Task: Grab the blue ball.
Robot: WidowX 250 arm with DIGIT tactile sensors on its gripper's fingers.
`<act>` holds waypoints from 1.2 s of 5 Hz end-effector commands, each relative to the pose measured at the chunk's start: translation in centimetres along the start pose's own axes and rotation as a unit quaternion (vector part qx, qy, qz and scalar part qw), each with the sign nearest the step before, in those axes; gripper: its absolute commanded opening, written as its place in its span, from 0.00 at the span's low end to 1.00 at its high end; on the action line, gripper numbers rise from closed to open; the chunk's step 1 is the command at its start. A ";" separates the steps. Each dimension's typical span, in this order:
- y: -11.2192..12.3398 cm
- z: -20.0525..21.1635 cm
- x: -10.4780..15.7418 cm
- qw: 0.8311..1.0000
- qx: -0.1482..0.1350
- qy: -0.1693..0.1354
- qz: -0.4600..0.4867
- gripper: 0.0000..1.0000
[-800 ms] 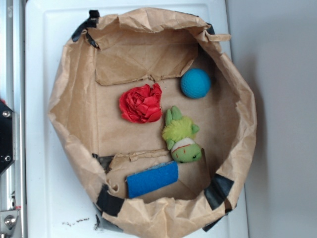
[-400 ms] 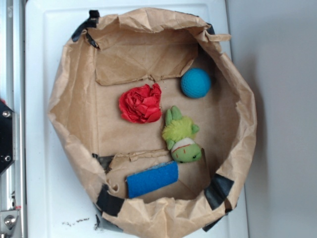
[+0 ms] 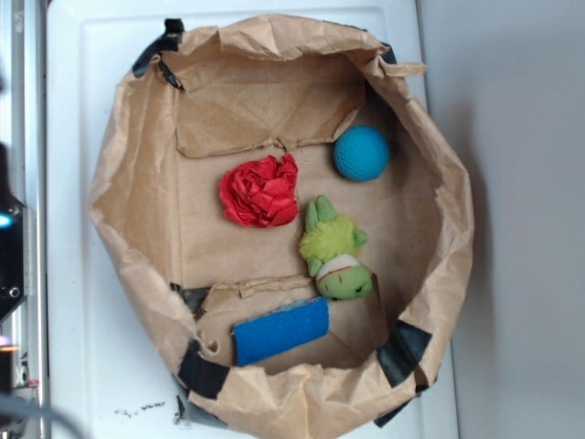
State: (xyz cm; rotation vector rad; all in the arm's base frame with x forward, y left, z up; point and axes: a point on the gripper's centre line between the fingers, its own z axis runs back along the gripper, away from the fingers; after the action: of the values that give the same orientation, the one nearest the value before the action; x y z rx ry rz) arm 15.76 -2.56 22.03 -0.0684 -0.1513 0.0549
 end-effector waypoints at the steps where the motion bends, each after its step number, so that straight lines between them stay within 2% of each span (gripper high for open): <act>1: 0.0 0.4 0.3 1.000 0.000 -0.012 0.005 1.00; 4: 0.0 0.4 0.3 1.000 0.000 -0.012 0.005 1.00; 5: 0.8 -2.9 2.6 0.999 -0.025 -0.034 -0.003 1.00; 6: 1.8 -6.3 6.4 0.998 -0.039 -0.052 0.005 1.00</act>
State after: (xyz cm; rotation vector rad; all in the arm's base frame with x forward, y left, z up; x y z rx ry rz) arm 22.76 -1.13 15.50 -0.1486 -0.2116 0.0606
